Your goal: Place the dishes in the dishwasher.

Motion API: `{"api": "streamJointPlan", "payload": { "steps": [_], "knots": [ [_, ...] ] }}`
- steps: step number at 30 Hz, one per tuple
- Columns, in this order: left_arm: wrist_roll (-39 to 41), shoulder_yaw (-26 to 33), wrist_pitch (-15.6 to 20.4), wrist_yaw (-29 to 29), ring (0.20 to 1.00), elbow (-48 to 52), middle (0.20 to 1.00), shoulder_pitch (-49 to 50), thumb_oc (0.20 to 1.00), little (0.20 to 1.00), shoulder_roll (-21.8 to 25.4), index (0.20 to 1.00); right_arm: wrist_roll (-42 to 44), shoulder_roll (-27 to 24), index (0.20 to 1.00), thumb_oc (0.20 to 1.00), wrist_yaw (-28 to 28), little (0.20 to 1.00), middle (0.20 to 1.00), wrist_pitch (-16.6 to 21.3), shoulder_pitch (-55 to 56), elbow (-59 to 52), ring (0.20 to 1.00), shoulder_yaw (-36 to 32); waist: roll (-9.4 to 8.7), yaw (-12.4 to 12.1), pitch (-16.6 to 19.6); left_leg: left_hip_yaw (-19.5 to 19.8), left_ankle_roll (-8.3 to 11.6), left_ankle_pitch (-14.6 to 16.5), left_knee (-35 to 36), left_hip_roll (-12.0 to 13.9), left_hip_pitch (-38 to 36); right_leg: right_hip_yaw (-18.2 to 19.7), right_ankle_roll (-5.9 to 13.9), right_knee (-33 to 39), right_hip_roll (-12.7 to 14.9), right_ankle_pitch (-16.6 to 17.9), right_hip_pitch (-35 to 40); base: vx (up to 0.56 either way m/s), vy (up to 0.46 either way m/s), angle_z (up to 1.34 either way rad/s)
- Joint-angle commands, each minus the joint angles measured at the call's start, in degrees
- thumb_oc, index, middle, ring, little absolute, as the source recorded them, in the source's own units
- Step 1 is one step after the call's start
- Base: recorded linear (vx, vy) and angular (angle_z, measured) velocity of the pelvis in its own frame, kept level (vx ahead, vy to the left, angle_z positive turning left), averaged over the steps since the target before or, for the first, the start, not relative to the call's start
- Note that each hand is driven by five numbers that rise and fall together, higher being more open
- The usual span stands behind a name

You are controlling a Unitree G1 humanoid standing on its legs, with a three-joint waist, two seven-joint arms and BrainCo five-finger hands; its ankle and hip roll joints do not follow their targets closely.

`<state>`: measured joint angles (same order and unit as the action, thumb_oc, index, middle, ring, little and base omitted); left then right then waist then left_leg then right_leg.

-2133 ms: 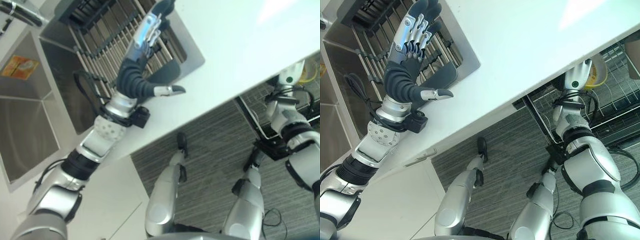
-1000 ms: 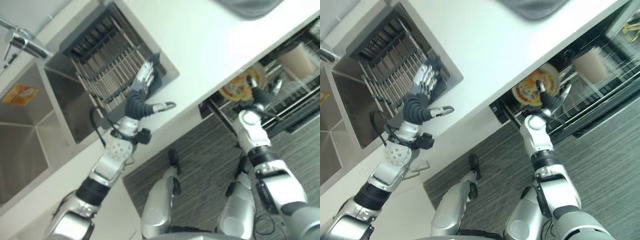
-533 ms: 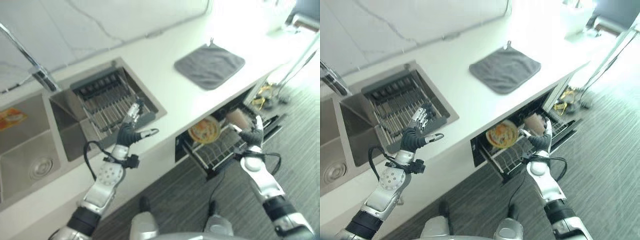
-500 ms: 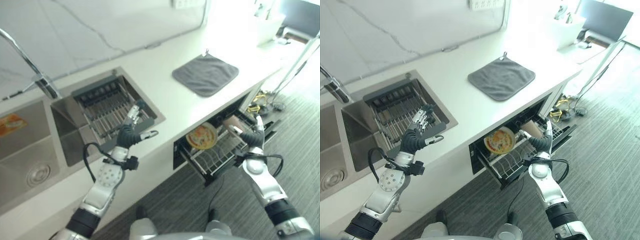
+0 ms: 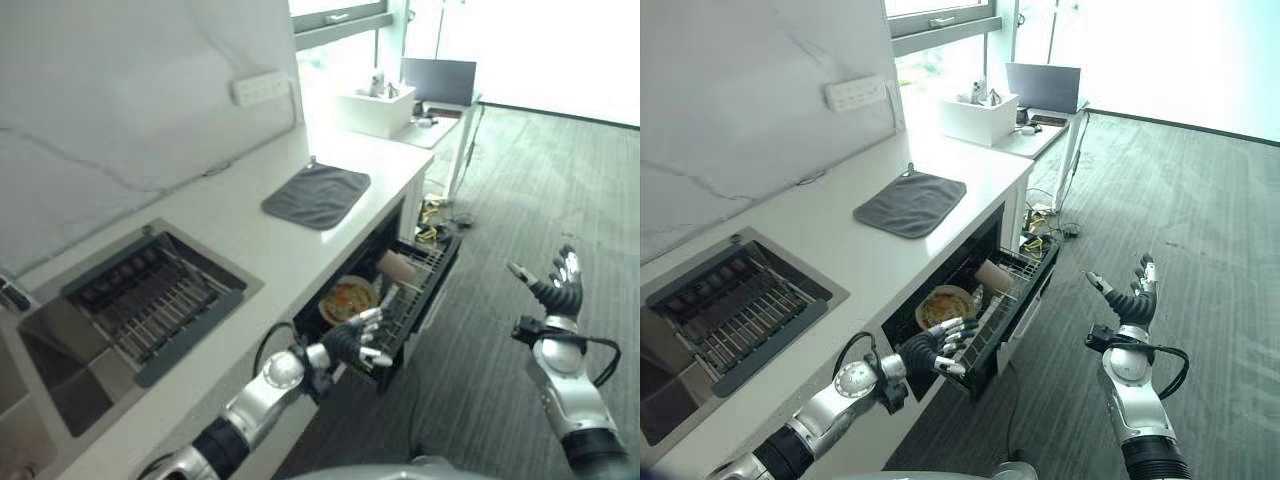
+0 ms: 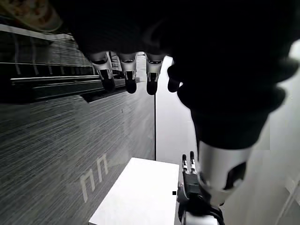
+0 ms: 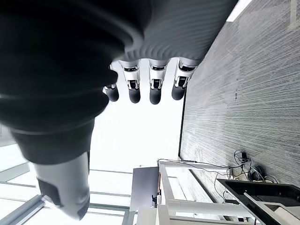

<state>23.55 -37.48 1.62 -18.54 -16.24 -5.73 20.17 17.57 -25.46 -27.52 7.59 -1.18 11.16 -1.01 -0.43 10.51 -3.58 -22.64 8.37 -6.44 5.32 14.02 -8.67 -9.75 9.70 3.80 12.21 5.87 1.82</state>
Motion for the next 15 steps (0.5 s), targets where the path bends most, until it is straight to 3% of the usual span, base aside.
{"api": "streamJointPlan", "payload": {
  "steps": [1, 3, 5, 6, 8, 13, 14, 15],
  "knots": [
    [-7.8, 2.7, -5.0, 7.4, 1.0, -16.8, 1.0, -1.6, 1.0, 1.0, -4.7, 1.0, 7.7, -1.4, 1.0, 1.0, 3.0, 1.0, 1.0, 5.9, -6.1, -0.8, 1.0, -1.8, -0.27, 0.1, -4.1, -0.3, -1.63, 5.6, -3.2, 0.5, -1.8, -0.3, 0.06, -6.5, -1.9, -7.1, 3.6, -0.08, 0.036, -0.31],
    [-13.9, 6.7, -6.5, 12.9, 1.0, -32.6, 1.0, 0.2, 1.0, 1.0, -7.8, 1.0, 12.0, -0.1, 1.0, 1.0, 3.1, 1.0, 1.0, 7.3, -5.5, 0.3, 1.0, -3.2, -0.07, 0.0, -4.1, -0.7, -0.78, 3.9, -2.3, 2.0, -1.3, -0.6, -0.12, -6.8, -1.8, -7.8, 3.8, 0.0, 0.045, -0.18],
    [-12.9, 11.0, -10.7, 24.1, 1.0, -44.6, 1.0, 1.8, 1.0, 1.0, -8.4, 1.0, 17.3, 0.8, 1.0, 1.0, 3.4, 1.0, 1.0, 7.7, -4.9, 1.3, 1.0, -4.7, -0.03, -0.8, -4.4, 0.3, -0.42, 3.6, -2.7, 2.6, -0.3, -1.2, -0.4, -8.3, -1.8, -9.2, 3.8, 0.03, 0.033, 0.15],
    [-11.0, 11.7, -11.9, 25.4, 1.0, -45.6, 1.0, 1.8, 1.0, 1.0, -8.4, 1.0, 18.1, 0.9, 1.0, 1.0, 3.5, 1.0, 1.0, 7.7, -4.9, 1.4, 1.0, -4.8, -0.06, -0.8, -4.4, 0.4, -0.4, 3.6, -2.8, 2.7, -0.1, -1.3, -0.45, -8.7, -1.8, -9.5, 3.7, 0.06, 0.02, 0.07],
    [-11.2, 18.9, -16.0, 26.0, 1.0, -52.5, 1.0, 3.2, 1.0, 1.0, -8.1, 1.0, 23.0, 2.9, 1.0, 1.0, 4.4, 1.0, 1.0, 7.7, -4.1, 2.6, 1.0, -5.1, -0.16, -1.9, -4.4, 1.9, -0.56, 3.8, -4.3, 3.2, 1.2, -1.5, -1.44, -11.7, -2.1, -11.7, 3.6, 0.12, -0.019, 0.15],
    [-9.3, 24.7, -16.2, 28.0, 1.0, -58.3, 1.0, 5.9, 1.0, 1.0, -7.4, 1.0, 30.0, 5.9, 1.0, 1.0, 8.5, 1.0, 1.0, 8.2, -3.0, 7.8, 1.0, -6.1, 0.0, -3.8, -5.1, 5.6, -1.42, 5.6, -8.7, 2.5, 3.4, -2.2, -3.23, -17.6, -2.7, -15.3, 3.1, 0.2, -0.006, 0.33],
    [-5.8, 25.9, -14.9, 28.4, 1.0, -58.1, 1.0, 7.5, 1.0, 1.0, -8.2, 1.0, 34.5, 7.0, 1.0, 1.0, 11.2, 1.0, 1.0, 7.9, -4.0, 12.0, 1.0, -6.0, 1.3, -6.0, -6.4, 8.1, -1.35, 6.0, -11.2, 1.7, 6.1, -3.6, -4.04, -20.7, -2.0, -16.9, 1.9, 0.19, 0.102, 0.31],
    [-5.4, 25.9, -14.6, 28.3, 1.0, -58.0, 1.0, 7.7, 1.0, 1.0, -8.4, 1.0, 35.9, 7.1, 1.0, 1.0, 11.9, 1.0, 1.0, 8.1, -4.5, 13.0, 1.0, -6.0, 1.55, -6.4, -6.7, 8.5, -1.35, 6.1, -11.6, 1.6, 6.8, -3.9, -4.15, -21.3, -1.8, -17.2, 1.5, 0.14, 0.109, 0.26]
  ]
}}
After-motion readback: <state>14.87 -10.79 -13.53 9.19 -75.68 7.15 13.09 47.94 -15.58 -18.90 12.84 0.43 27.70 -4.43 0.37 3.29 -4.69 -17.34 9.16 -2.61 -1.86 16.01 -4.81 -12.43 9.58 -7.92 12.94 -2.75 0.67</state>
